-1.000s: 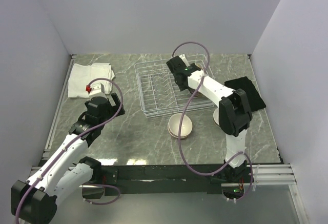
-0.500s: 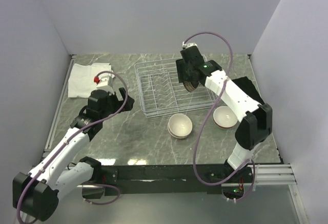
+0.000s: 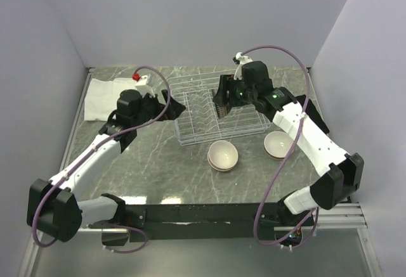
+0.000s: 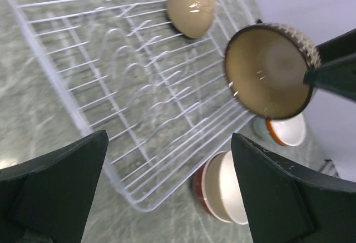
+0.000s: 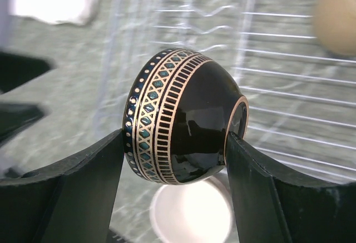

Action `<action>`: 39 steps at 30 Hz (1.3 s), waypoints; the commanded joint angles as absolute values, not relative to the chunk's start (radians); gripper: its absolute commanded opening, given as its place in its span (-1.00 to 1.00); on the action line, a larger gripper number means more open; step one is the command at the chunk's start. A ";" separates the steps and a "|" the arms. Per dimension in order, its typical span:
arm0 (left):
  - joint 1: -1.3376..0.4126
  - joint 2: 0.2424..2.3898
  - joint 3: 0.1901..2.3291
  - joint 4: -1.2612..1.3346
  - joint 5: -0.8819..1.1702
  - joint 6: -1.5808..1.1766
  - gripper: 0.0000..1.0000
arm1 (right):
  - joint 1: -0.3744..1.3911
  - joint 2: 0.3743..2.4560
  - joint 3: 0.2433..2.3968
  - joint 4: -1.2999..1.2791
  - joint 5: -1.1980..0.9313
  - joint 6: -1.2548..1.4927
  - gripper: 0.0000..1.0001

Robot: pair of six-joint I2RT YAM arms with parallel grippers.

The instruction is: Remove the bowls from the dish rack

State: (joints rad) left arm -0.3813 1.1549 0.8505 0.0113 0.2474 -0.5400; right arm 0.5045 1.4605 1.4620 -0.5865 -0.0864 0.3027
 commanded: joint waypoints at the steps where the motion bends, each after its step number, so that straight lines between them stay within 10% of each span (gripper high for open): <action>1: -0.413 1.215 0.926 0.129 0.362 -0.592 0.99 | 0.497 1.355 1.413 -0.372 -0.265 0.383 -0.69; 25: -0.495 1.385 0.893 0.324 0.394 -0.770 0.66 | 0.430 1.259 1.105 0.104 -0.649 0.779 -0.69; 35: -0.495 1.398 0.890 0.330 0.405 -0.801 -0.02 | 0.405 1.267 1.065 0.170 -0.683 0.822 -0.67; 39: -0.495 1.376 0.894 0.273 0.387 -0.773 -0.76 | 0.405 1.269 1.046 0.179 -0.690 0.830 -0.51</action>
